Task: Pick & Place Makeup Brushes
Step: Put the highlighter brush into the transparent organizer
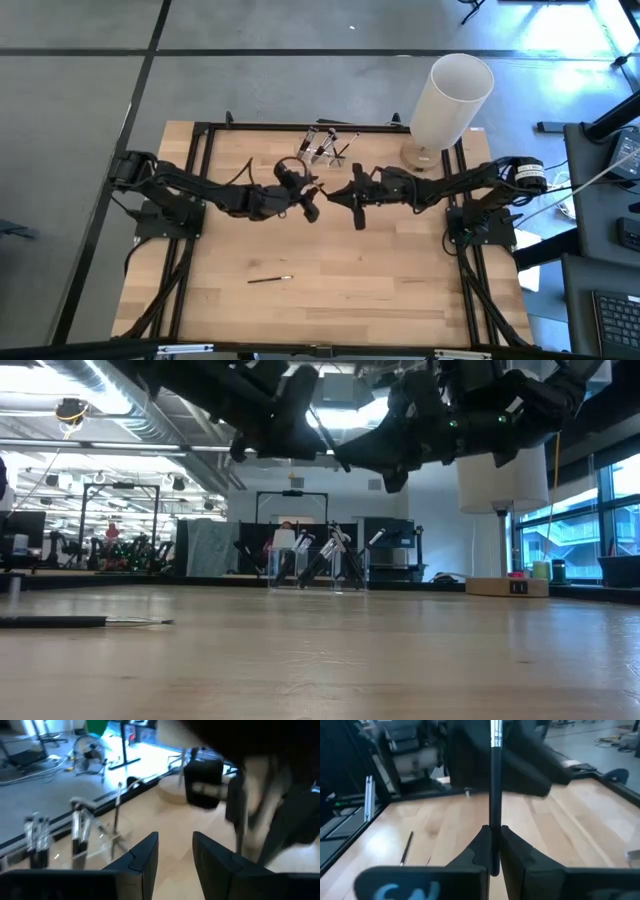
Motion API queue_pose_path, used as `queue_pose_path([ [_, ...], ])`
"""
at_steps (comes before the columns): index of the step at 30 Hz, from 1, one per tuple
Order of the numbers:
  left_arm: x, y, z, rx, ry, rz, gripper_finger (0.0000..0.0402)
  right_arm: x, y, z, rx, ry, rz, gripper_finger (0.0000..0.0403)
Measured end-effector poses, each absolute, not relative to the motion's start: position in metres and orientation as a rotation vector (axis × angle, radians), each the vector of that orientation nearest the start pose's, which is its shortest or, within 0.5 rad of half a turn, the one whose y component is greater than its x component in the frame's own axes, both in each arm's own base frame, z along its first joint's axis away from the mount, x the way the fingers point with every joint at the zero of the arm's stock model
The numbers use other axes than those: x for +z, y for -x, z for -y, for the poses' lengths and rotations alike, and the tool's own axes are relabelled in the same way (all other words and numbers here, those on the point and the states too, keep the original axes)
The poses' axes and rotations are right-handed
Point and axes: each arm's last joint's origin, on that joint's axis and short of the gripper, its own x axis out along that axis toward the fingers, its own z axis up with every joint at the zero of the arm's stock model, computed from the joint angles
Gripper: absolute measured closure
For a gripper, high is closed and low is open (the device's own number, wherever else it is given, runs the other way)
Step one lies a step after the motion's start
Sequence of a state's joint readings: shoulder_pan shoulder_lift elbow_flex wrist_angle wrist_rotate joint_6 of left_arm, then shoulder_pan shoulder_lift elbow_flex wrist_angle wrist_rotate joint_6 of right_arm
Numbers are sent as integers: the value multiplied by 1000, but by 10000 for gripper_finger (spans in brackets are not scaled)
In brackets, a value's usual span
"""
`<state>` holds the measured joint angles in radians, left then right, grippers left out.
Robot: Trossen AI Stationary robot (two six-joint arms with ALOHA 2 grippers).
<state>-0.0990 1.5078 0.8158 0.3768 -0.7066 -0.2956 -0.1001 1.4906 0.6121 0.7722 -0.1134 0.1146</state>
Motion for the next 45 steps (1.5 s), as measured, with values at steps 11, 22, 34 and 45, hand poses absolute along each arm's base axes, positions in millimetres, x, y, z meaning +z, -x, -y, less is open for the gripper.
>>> queue_pose_path([
  [11,247,-323,14,385,125,-76,285,205,-296,27,-2,-116,-113,379],
  [22,233,-314,10,523,97,-251,285,205,-296,27,-4,-135,-114,394],
  [34,224,-301,0,653,174,-372,285,194,-285,57,-165,-210,-280,395],
  [45,155,-360,-64,672,453,-568,258,271,-218,54,-131,-204,-151,373],
])
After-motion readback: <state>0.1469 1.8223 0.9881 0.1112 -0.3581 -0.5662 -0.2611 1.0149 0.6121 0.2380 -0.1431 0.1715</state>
